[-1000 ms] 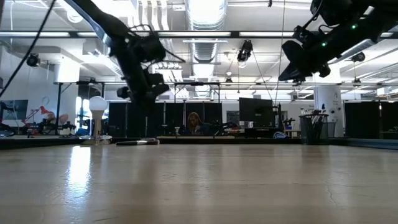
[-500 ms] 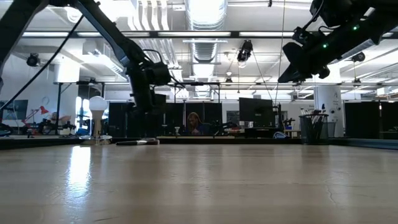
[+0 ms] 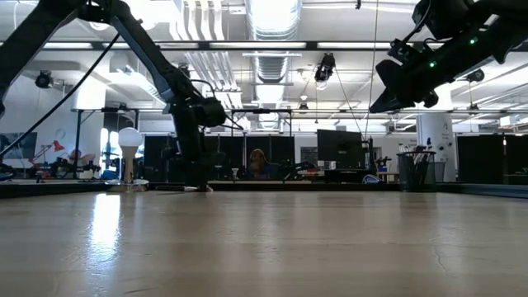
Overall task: Put items in baskets/containers
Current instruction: Put the highlighter brush into the mesh organizer
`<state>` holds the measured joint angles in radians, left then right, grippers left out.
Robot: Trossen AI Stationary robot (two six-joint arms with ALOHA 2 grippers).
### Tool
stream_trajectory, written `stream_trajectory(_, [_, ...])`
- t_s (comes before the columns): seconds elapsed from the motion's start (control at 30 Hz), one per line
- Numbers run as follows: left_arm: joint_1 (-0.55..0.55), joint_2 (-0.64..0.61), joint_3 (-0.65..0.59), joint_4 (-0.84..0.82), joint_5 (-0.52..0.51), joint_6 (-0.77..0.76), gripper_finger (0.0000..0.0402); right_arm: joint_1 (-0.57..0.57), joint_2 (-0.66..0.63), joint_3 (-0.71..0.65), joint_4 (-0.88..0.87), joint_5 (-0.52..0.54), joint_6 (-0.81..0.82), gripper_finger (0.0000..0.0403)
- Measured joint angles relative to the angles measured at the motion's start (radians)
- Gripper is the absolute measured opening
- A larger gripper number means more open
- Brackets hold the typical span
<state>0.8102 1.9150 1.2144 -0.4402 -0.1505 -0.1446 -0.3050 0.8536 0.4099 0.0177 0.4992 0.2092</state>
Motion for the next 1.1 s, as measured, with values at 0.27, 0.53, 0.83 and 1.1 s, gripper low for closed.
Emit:
stream_trajectory(0.27, [0.000,0.027,-0.003,0.017,0.032,0.040,0.0121,0.001,0.000,-0.003,0.007,0.000,0.000,0.0008])
stream_trajectory(0.53, [-0.002,-0.006,-0.009,0.041,0.049,0.053,0.0013,0.002,0.000,-0.003,0.019,-0.002,-0.003,0.0008])
stream_trajectory(0.83, [-0.055,-0.198,-0.115,0.164,0.087,-0.003,0.0002,0.027,-0.002,-0.003,0.016,-0.003,-0.004,0.0008])
stream_trajectory(1.1, [-0.187,-0.465,-0.437,0.641,0.230,-0.165,0.0001,0.096,-0.001,-0.027,0.071,-0.072,-0.003,0.0008])
